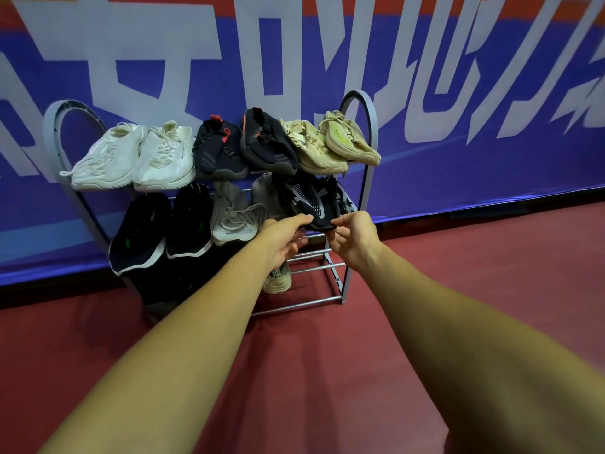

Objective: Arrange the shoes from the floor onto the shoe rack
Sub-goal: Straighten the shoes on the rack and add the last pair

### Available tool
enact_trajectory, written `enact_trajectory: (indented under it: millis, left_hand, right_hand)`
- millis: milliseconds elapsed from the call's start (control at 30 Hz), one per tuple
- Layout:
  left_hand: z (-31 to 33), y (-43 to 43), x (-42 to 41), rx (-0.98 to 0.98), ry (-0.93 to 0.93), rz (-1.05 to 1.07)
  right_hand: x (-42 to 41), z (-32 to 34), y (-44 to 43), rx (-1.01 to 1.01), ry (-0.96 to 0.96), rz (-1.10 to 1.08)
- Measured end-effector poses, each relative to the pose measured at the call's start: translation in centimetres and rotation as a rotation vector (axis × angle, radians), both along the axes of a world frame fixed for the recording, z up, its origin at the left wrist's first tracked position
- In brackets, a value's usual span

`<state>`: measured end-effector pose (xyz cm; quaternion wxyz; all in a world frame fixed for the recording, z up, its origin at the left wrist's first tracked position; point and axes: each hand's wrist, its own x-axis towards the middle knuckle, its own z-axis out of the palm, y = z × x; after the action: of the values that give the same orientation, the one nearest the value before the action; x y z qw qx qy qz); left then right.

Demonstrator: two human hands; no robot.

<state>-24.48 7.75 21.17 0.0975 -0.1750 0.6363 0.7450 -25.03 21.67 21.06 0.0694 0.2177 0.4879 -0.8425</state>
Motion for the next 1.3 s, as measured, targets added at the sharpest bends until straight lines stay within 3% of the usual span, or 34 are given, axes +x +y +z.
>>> enact_trajectory:
  millis: [267, 467, 700, 1033, 1167, 1300]
  left_hand:
    - [-0.8, -0.3, -1.1, -0.050, 0.023, -0.026]
    - [-1.7, 0.1, -2.0, -0.191, 0.081, -0.014]
    - [-2.0, 1.1, -2.5, -0.178, 0.119, -0.002]
    - [-3.4, 1.6, -2.8, -0.424, 0.140, -0.001]
    - [-3.5, 0.8, -2.4, -0.453, 0.137, -0.038]
    - [-3.4, -1.0, -1.6, -0.502, 0.127, -0.077]
  right_hand:
    - [-1.4, -0.8, -0.9, -0.025, 0.022, -0.030]
    - [-2.4, -1.3, -1.4, 0.005, 0.003, -0.098]
    - [-2.8, -1.6, -0.7, -0.001, -0.002, -0.111]
    - [-3.8, -2.2, -0.5, 0.076, 0.019, -0.022]
    - [-3.8, -2.1, -0.5, 0.314, -0.009, 0.125]
    - [-3.1, -2.0, -0.6, 0.425, 0.000, 0.171]
